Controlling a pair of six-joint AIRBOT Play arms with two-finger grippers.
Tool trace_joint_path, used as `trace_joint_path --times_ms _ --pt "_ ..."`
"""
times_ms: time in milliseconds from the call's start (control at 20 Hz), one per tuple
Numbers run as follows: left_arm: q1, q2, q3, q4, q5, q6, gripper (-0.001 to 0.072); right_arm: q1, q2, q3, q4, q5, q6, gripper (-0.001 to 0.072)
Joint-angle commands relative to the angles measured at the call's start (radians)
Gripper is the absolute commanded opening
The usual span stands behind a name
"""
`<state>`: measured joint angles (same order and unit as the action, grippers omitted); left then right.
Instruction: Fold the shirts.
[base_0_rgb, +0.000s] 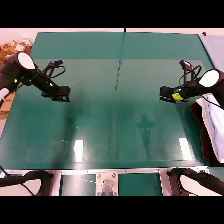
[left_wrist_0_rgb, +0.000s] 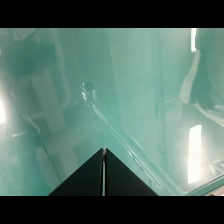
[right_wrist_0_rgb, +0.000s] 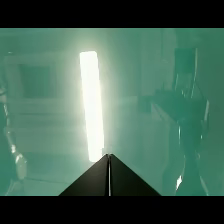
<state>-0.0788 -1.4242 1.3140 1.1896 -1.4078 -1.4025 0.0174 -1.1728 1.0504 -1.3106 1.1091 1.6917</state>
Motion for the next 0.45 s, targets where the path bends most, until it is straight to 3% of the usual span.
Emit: trace_joint_path --times_ms 0,400 --pt "-0.016 0.013 -0.033 0.007 0.028 -0.004 0.0025 0.029 -0.013 -0.006 -0.006 -0.036 0.003 0.0016" --pt "-0.016 0.013 -0.033 0.007 0.043 -0.004 0.0025 0.029 -0.013 -0.006 -0.007 -0.036 0.003 0.0016"
